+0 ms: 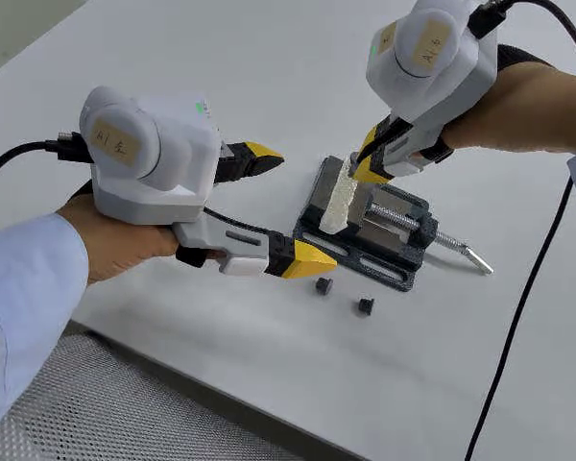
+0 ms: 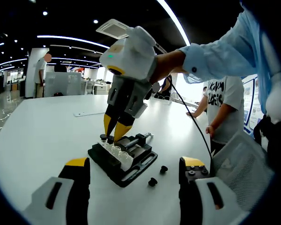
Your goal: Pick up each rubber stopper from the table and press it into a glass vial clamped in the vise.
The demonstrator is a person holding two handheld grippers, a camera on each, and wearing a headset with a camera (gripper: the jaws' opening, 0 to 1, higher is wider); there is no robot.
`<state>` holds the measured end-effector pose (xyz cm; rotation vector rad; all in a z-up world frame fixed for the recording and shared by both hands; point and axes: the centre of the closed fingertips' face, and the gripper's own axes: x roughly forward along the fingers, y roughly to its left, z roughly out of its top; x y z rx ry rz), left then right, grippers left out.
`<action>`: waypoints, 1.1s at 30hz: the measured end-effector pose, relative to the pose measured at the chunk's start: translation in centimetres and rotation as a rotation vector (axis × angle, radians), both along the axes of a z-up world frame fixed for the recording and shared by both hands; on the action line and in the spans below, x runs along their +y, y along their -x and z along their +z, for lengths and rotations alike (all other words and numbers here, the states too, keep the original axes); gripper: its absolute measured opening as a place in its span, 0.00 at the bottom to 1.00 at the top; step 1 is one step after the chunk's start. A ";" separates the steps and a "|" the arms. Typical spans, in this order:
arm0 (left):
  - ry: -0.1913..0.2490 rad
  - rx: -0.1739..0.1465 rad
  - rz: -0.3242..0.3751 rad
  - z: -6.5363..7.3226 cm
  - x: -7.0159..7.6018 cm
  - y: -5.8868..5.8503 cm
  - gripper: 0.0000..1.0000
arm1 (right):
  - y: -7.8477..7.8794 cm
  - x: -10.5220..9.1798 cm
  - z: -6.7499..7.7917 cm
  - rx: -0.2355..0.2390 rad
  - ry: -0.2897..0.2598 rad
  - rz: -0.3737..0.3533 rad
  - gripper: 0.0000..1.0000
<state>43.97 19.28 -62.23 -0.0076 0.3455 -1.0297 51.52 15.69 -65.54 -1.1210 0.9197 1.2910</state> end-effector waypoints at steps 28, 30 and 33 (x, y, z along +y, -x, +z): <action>0.000 -0.001 0.002 -0.1 0.1 -0.1 0.75 | 0.0 0.3 -0.3 0.084 0.037 -0.032 0.06; -0.001 -0.001 0.002 -0.1 0.1 0.0 0.75 | 0.1 0.2 -0.4 0.088 0.036 -0.036 0.06; -0.001 -0.002 0.000 -0.1 0.0 0.0 0.75 | -0.1 0.2 -0.4 0.093 0.036 -0.043 0.06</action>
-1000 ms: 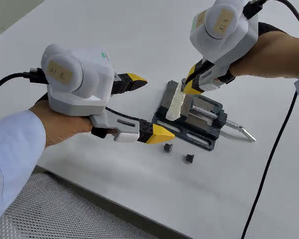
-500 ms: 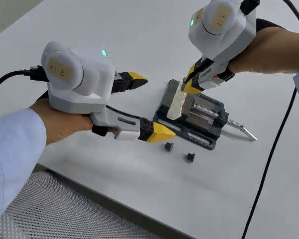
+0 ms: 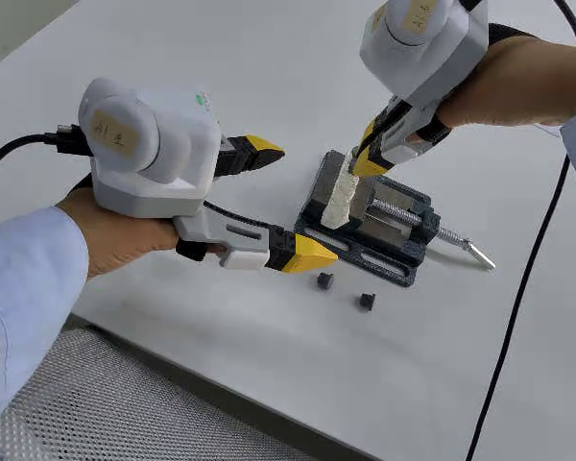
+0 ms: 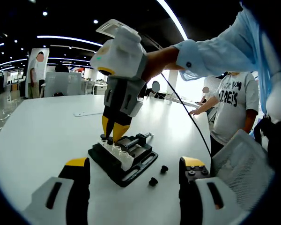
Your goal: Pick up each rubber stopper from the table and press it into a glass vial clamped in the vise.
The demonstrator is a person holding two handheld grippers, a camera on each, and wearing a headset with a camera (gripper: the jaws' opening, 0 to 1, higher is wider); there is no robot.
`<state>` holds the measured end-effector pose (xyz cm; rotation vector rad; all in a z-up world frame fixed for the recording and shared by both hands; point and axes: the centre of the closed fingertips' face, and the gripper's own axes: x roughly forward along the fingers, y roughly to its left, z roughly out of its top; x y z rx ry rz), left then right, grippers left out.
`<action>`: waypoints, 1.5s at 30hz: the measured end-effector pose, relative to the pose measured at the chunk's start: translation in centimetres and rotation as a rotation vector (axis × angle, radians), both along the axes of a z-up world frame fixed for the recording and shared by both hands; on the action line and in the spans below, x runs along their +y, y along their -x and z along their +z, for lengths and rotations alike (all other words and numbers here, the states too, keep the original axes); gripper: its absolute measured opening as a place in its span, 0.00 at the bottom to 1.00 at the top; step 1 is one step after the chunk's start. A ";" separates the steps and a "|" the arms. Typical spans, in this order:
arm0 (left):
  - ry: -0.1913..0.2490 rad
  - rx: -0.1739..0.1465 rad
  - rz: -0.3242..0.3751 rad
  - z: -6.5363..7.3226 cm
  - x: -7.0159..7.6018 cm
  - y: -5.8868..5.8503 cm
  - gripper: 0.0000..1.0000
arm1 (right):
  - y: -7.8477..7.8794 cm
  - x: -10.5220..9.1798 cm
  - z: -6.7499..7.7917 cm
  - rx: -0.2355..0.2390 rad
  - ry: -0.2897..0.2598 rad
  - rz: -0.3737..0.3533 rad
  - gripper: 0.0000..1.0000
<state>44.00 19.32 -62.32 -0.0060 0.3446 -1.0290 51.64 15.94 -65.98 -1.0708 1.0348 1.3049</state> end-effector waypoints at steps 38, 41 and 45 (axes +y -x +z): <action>0.000 0.008 -0.005 -0.1 -0.2 0.1 0.75 | -0.1 0.1 -0.5 0.006 0.119 -0.004 0.04; 0.000 0.007 -0.005 -0.1 -0.2 0.1 0.75 | -0.1 0.0 -0.5 0.012 0.116 -0.011 0.04; 0.001 0.007 -0.004 -0.1 -0.2 0.1 0.75 | -0.1 -0.1 -0.4 0.025 0.095 -0.030 0.04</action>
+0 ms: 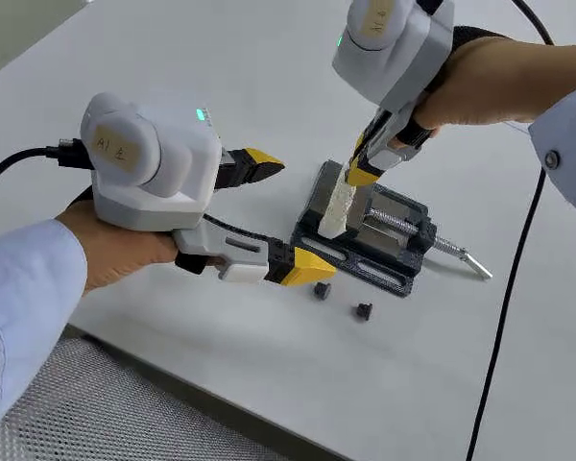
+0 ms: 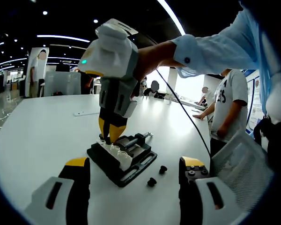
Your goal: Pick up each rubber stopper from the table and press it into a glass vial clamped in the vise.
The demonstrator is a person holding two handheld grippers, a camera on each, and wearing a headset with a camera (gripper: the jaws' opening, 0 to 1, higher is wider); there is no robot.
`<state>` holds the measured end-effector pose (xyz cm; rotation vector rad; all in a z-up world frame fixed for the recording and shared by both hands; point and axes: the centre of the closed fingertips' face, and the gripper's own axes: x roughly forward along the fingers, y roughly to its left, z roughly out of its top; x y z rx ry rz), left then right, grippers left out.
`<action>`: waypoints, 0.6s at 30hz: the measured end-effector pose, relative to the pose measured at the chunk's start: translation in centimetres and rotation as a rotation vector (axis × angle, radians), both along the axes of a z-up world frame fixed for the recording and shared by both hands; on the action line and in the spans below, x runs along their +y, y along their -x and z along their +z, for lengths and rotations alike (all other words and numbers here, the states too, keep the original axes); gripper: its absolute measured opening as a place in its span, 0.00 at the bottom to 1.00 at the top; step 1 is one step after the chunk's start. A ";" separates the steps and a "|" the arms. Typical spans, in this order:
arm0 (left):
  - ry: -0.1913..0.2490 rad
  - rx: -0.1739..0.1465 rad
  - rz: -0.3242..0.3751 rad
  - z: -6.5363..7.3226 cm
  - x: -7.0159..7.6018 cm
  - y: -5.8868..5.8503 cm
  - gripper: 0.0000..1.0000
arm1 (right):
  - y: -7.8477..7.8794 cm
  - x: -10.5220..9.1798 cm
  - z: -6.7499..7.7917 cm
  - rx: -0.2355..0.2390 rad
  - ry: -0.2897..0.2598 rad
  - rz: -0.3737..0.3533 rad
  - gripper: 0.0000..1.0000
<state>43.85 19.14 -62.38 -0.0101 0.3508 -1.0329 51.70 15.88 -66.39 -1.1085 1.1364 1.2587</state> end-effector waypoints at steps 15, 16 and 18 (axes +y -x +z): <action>0.002 0.001 0.003 0.1 0.1 0.0 0.75 | 0.0 0.0 0.2 -0.019 -0.050 -0.005 0.07; 0.001 0.001 0.003 0.1 0.1 0.0 0.75 | 0.0 -0.1 0.1 -0.019 -0.049 -0.006 0.07; 0.000 0.002 0.003 0.0 0.1 0.0 0.75 | 0.0 0.1 0.1 -0.016 -0.060 -0.011 0.07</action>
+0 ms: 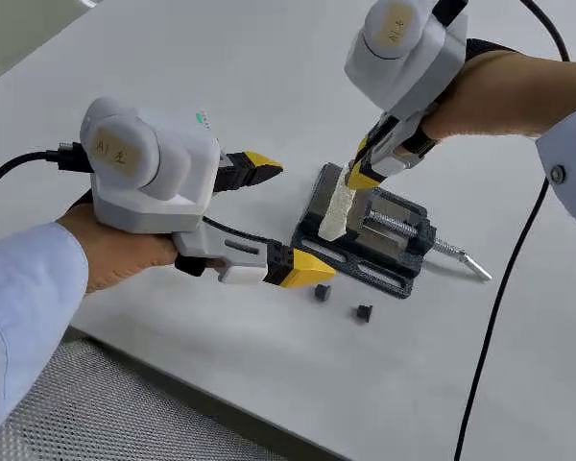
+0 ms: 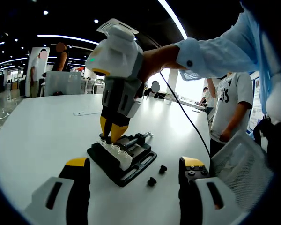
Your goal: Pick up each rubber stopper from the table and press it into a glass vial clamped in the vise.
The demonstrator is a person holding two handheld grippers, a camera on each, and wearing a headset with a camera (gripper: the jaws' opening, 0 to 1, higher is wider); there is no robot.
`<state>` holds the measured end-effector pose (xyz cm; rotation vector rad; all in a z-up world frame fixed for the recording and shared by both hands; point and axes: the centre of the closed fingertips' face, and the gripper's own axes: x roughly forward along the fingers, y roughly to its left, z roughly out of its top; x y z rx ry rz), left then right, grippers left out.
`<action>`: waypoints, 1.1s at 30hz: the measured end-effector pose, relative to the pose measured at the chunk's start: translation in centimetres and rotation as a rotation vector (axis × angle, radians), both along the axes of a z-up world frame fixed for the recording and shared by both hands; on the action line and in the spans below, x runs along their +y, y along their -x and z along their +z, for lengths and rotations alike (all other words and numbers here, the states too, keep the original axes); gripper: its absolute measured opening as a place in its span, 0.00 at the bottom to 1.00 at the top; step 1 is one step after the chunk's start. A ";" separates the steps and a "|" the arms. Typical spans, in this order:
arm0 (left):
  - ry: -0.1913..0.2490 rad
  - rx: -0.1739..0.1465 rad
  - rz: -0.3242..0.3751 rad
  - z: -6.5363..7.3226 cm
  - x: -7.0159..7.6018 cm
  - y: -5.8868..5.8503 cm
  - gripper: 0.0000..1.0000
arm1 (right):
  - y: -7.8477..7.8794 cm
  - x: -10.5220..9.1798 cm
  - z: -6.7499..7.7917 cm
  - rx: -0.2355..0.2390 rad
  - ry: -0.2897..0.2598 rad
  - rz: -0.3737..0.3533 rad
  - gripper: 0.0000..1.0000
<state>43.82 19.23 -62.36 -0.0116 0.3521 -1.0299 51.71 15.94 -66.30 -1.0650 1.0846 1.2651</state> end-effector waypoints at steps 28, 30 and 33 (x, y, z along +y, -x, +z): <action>0.002 0.001 0.003 0.0 0.1 0.0 0.75 | 0.2 0.2 0.7 -0.044 -0.038 0.054 0.00; 0.001 0.002 0.002 -0.1 0.1 0.0 0.75 | 0.2 0.2 0.6 -0.042 -0.038 0.053 0.00; 0.003 0.003 0.005 0.0 0.2 0.0 0.75 | 0.1 0.2 0.5 -0.044 -0.037 0.056 0.00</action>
